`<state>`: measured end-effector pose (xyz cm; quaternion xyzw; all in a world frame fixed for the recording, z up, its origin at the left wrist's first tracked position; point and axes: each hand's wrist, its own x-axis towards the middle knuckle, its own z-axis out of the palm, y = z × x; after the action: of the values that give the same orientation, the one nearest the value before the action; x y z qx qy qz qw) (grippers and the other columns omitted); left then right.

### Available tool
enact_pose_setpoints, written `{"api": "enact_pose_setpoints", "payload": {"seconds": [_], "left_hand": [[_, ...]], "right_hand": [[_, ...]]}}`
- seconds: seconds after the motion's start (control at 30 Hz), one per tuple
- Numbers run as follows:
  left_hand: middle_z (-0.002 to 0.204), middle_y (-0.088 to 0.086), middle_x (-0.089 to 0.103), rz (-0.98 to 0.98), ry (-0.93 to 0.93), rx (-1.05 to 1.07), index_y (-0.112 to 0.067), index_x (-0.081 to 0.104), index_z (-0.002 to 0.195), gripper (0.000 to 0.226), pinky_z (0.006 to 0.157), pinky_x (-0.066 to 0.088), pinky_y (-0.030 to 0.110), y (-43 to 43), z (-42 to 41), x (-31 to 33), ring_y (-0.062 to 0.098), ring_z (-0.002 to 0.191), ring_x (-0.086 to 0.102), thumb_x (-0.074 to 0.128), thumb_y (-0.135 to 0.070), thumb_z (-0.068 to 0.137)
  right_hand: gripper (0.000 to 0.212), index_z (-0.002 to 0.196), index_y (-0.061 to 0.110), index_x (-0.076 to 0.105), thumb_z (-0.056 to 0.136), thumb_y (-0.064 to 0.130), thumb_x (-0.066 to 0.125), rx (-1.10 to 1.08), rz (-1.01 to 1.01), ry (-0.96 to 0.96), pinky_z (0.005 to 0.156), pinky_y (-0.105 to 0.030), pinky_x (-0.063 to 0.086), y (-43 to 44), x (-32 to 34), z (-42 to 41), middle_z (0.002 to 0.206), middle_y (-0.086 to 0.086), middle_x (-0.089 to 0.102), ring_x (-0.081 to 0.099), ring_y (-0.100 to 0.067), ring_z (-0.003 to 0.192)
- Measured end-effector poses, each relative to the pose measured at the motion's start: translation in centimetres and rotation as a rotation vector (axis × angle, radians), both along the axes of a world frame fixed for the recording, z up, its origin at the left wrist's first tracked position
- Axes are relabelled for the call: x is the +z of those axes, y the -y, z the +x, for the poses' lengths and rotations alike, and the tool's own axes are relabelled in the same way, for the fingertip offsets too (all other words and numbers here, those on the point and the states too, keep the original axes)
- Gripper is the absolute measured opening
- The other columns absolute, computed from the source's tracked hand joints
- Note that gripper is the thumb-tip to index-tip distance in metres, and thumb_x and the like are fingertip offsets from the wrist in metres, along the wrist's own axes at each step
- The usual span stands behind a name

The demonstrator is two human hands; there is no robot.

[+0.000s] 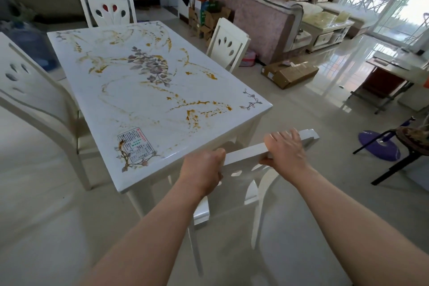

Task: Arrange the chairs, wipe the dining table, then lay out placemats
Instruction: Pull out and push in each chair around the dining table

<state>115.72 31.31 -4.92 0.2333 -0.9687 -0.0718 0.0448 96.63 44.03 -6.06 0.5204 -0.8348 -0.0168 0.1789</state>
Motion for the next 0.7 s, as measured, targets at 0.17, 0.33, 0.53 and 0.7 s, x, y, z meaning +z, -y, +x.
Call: {"api": "enact_pose_setpoints", "payload": {"seconds": [0.17,0.33,0.53,0.7], "left_hand": [[0.092,0.004,0.064,0.040,-0.001,0.048,-0.019,0.046,0.097,0.015,0.065,0.043,0.033,-1.5,-2.5,-0.7,0.028,0.083,0.060,0.057,-0.021,0.087],[0.092,0.006,0.064,0.048,0.004,0.043,-0.022,0.033,0.089,0.023,0.061,0.036,0.032,-3.2,-5.6,-0.9,0.031,0.082,0.060,0.055,-0.015,0.087],[0.089,0.004,0.064,0.036,-0.004,0.017,-0.019,0.044,0.094,0.014,0.062,0.046,0.034,-3.0,-7.8,-1.4,0.030,0.078,0.061,0.055,-0.019,0.086],[0.089,0.003,0.063,-0.044,-0.010,0.009,-0.022,0.049,0.099,0.013,0.065,0.043,0.030,-0.9,-8.7,-0.2,0.025,0.081,0.060,0.056,-0.026,0.088]], "right_hand": [[0.057,0.072,0.012,0.054,0.036,0.028,0.094,0.032,0.015,-0.038,0.087,-0.060,0.044,-0.5,-0.4,-2.9,0.067,-0.005,0.057,0.059,-0.029,0.062],[0.055,0.072,0.012,0.052,0.037,0.025,0.093,0.044,-0.013,-0.050,0.090,-0.059,0.042,-1.5,-1.1,-6.0,0.067,-0.004,0.054,0.057,-0.029,0.061],[0.052,0.072,0.011,0.056,0.038,0.024,0.093,0.067,-0.071,-0.036,0.090,-0.060,0.044,-1.9,-1.9,-8.7,0.068,-0.005,0.056,0.058,-0.029,0.063],[0.057,0.076,0.014,0.052,0.037,0.022,0.093,0.053,-0.129,0.036,0.087,-0.058,0.046,-0.3,-1.8,-9.5,0.071,-0.003,0.056,0.058,-0.029,0.069]]}}
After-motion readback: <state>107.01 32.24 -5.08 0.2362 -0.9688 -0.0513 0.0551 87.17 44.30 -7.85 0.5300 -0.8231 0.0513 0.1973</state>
